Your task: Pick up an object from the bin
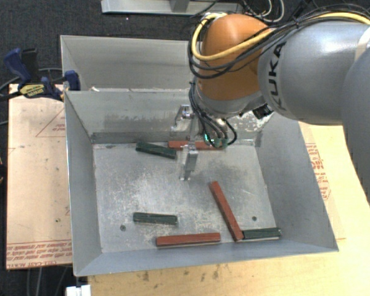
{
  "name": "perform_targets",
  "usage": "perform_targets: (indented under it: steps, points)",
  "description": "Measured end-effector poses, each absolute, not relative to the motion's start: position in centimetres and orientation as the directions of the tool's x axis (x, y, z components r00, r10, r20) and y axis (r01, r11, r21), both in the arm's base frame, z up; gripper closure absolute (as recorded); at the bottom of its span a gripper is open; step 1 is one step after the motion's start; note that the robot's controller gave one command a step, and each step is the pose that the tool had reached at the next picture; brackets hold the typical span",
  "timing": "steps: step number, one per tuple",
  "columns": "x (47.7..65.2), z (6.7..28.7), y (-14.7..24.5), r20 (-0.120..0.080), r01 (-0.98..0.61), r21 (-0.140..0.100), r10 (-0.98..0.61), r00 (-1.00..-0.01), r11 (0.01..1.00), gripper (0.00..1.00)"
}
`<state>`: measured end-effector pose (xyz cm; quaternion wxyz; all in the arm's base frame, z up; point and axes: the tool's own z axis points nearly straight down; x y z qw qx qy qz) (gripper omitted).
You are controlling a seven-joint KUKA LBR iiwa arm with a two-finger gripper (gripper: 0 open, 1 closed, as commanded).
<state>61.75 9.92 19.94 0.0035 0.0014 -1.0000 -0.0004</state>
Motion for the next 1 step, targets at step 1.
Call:
perform_targets:
  steps: [1]
  points:
    - [61.92, 20.44, 9.88, -0.001, -0.001, 0.001, -0.001, -1.0, 1.0, 0.0]
